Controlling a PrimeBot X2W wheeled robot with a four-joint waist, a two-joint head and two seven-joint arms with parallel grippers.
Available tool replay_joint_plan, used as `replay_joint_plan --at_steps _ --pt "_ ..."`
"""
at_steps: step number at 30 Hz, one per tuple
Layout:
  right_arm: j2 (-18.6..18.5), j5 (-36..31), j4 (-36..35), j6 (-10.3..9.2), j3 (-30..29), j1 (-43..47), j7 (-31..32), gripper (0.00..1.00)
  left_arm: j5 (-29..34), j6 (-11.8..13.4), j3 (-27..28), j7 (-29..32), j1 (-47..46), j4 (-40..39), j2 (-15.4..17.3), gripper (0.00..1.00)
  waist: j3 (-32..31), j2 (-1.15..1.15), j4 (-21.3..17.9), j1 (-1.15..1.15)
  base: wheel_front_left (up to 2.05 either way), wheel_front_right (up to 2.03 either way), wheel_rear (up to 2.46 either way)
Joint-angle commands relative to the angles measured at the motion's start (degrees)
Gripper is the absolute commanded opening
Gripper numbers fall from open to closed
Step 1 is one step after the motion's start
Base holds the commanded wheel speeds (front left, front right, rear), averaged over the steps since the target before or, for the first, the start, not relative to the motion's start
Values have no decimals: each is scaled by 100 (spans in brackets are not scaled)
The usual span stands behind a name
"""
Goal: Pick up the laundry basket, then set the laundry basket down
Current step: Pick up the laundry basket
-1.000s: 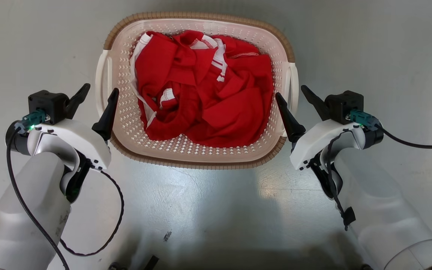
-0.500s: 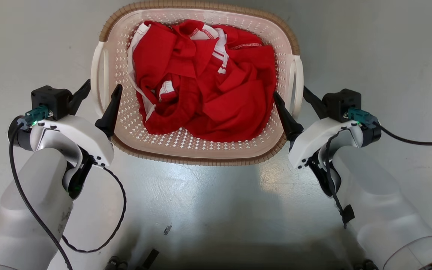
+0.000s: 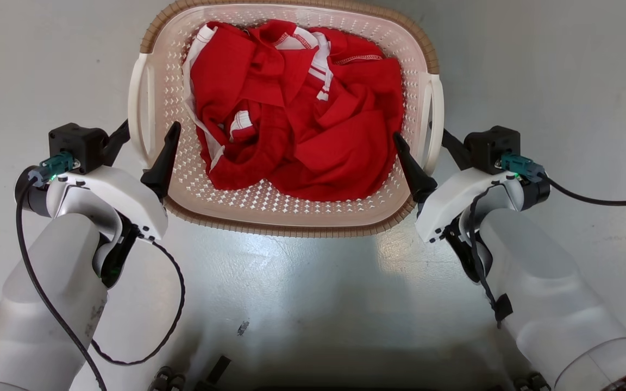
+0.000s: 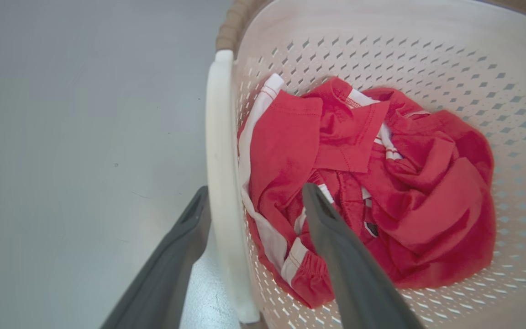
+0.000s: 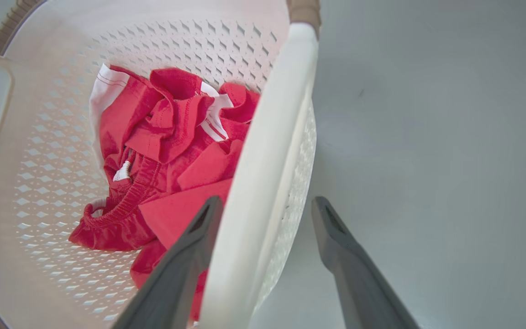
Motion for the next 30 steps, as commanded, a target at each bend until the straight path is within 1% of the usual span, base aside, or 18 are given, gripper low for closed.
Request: replay_joint_plan --at_steps 1,18,25,27,28,29,30 --pt "126 58 -25 40 125 162 -61 100 -39 -8 129 -34 -29 -63 249 100 4 0 -3 0 0 0 0" --pt "126 278 79 40 311 127 -61 100 -91 -8 40 -34 -30 -160 271 100 46 0 6 0 0 0 0" --pt "126 311 115 40 330 95 -61 87 -105 -8 20 -34 -33 -198 282 100 89 0 12 0 0 0 0" --pt "126 317 125 40 327 85 -61 75 -106 -8 9 -34 -37 -210 284 100 102 0 18 0 0 0 0" --pt "126 320 126 40 325 80 -61 64 -110 -8 -10 -34 -37 -210 287 90 109 0 18 0 0 0 0" --pt "126 322 126 40 323 76 -61 49 -118 -8 -24 -34 -40 -209 291 77 116 0 18 0 0 0 0" --pt "126 324 127 40 323 72 -61 46 -125 -8 -38 -34 -45 -211 297 63 123 0 18 0 0 0 0"
